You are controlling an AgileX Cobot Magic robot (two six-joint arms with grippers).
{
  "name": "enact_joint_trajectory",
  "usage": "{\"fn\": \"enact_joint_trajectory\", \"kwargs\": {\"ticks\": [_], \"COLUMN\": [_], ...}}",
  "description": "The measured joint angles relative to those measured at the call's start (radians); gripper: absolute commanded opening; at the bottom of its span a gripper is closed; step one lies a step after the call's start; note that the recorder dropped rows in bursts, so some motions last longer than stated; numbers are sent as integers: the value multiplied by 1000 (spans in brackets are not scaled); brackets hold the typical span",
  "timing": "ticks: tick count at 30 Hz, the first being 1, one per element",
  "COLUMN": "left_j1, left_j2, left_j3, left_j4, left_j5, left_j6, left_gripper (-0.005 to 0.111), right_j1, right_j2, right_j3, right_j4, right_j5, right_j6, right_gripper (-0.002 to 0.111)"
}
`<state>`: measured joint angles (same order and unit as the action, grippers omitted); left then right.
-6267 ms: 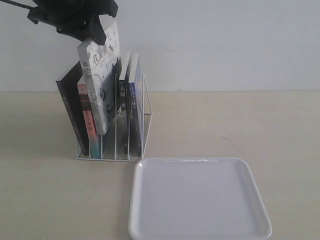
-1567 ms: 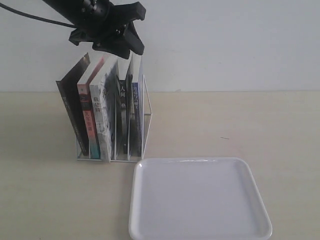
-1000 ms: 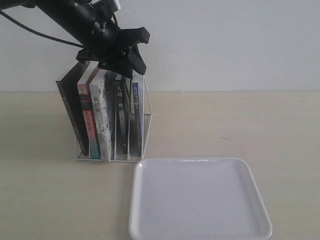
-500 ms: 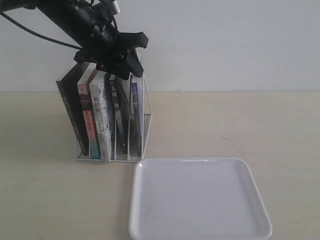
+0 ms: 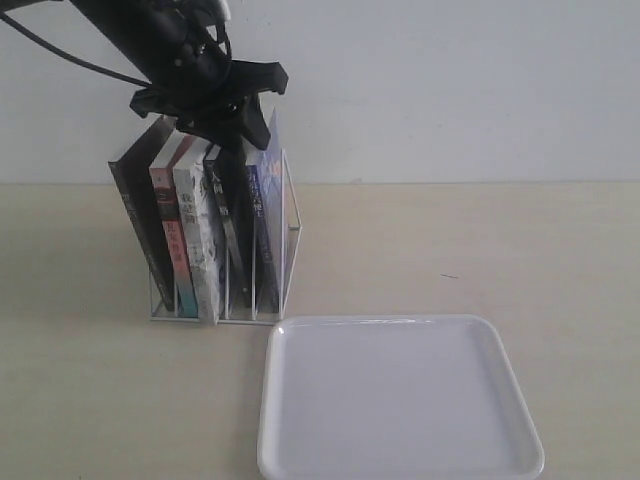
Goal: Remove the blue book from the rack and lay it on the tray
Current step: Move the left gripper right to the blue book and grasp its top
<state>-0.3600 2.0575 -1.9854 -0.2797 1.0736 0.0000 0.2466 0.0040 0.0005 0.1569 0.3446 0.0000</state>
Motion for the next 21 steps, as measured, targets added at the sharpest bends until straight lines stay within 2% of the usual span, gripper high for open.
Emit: {"fn": "enact_joint_trajectory", "kwargs": {"ticks": [5,21], "left_j1": [-36,-59], "left_j2": [0,0], "left_j3": [-43,-47], "left_j4": [107,126], "left_j5": [21,21], "left_j6": [-49,-75], "left_gripper": [37,37], "right_j1": [0,0], "right_j2": [0,0], "right_j3": [0,0], "right_j4": [0,0], "right_j5": [0,0], "right_j6": [0,0], "right_gripper": [0,0]}}
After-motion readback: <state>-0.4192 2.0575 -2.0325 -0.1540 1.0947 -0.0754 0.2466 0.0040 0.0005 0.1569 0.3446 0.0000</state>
